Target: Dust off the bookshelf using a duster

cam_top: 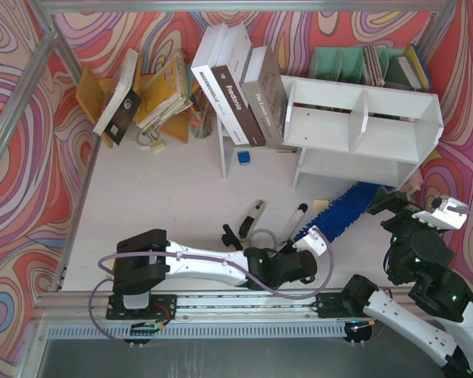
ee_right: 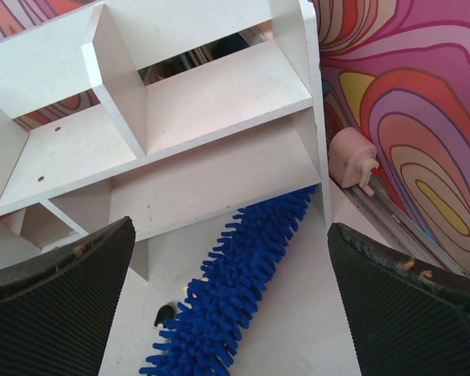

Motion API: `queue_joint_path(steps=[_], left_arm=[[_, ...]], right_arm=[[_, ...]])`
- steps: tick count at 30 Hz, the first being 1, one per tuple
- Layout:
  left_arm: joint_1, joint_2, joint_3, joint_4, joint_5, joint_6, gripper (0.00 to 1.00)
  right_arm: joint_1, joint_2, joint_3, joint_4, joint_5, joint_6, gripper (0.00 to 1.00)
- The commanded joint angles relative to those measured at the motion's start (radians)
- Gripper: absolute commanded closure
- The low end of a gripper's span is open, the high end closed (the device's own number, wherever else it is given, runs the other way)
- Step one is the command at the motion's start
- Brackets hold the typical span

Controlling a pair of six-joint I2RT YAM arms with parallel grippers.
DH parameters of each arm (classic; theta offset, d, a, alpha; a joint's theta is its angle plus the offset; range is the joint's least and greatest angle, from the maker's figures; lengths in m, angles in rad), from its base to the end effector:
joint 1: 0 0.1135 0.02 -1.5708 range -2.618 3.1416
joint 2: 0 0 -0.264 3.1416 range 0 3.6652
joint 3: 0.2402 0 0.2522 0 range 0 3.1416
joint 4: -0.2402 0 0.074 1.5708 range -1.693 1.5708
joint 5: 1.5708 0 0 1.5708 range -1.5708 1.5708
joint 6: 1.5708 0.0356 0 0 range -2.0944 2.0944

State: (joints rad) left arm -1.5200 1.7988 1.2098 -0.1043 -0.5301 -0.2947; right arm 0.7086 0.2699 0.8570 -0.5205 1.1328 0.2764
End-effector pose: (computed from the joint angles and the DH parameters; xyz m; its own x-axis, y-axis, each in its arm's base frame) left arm 0.0381 -0.3958 0.2176 -0.2756 0.4852 -0.8298 0.7962 0.5989 0.0858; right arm 0.0401 -0.0081 0.3755 0.1605 0.2900 -0.9435 0.3807 0.8637 0.3303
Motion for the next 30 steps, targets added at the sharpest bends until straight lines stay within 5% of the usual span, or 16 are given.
queue_joint_path(steps=[1, 16, 30], left_arm=[[0.015, 0.024, 0.061, 0.046, 0.079, 0.018, 1.0], [0.025, 0.056, 0.132, -0.176, 0.119, 0.021, 1.0], [0.047, -0.036, 0.118, -0.012, -0.02, 0.052, 1.0]], right_arm=[[0.008, -0.005, -0.007, 0.03, 0.015, -0.016, 0.01], [0.008, -0.007, -0.009, 0.028, 0.009, -0.015, 0.01], [0.007, -0.004, -0.009, 0.029, 0.007, -0.016, 0.01]])
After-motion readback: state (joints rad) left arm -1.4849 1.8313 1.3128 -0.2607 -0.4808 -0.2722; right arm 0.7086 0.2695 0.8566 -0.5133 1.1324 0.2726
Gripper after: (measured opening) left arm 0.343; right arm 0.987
